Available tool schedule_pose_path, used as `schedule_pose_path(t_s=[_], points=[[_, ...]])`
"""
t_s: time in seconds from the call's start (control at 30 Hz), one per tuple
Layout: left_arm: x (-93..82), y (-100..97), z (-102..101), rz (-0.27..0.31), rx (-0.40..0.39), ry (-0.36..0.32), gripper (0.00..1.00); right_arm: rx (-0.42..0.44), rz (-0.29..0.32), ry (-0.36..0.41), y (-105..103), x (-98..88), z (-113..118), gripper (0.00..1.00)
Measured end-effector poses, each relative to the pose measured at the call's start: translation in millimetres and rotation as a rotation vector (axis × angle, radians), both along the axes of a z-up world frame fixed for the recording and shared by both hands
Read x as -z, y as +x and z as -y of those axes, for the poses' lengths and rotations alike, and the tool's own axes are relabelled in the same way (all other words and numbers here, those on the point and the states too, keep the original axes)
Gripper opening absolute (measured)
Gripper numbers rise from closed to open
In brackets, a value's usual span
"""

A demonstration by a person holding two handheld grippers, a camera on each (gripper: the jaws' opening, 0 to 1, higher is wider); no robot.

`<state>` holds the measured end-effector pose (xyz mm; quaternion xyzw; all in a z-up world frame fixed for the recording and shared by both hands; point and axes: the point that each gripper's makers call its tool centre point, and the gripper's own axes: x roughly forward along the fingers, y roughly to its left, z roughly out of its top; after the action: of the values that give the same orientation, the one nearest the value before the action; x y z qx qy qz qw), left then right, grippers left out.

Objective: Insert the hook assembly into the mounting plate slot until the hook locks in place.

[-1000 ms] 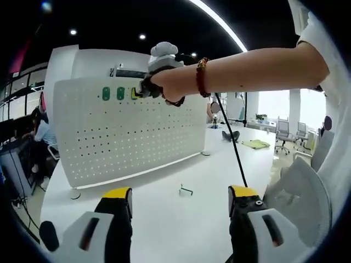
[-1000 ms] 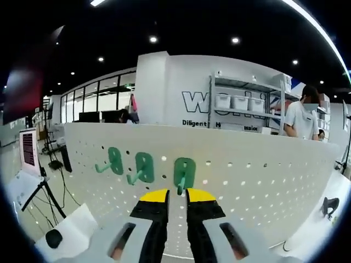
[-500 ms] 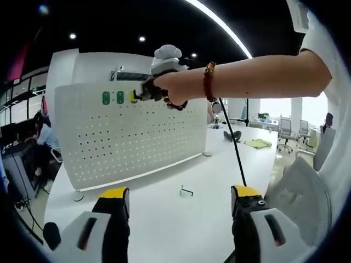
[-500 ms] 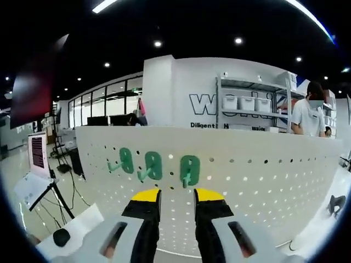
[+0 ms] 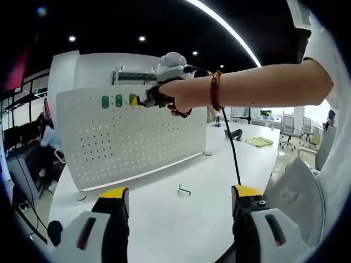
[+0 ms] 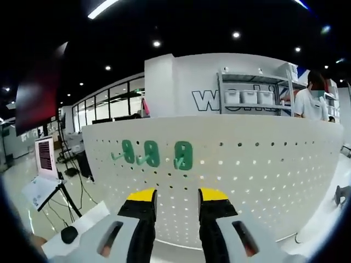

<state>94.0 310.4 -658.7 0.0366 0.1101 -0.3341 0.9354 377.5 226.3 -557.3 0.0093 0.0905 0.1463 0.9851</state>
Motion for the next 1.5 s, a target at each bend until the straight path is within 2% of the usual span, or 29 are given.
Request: schedule_pose_path(t_s=[0.4,0.8,1.27,1.5], points=[[-2.3,-9.7,17.8,0.004,0.007,0.006,0.77,-0.026,-0.020,-0.016,-25.9,10.0,24.3,0.29],[0.9,-20.2,37.2,-0.010,0.033,0.026,0.77,-0.026,-0.056,0.012,-53.3,36.0,60.9,0.28],[5.8,-26.4,49.0,-0.022,0.059,0.034,0.76,-0.034,-0.097,0.027,-78.7,67.5,75.7,0.28],[2.2,-25.4,55.5,-0.012,0.075,0.038,0.76,-0.049,-0.115,0.038,-86.4,81.4,77.5,0.28]])
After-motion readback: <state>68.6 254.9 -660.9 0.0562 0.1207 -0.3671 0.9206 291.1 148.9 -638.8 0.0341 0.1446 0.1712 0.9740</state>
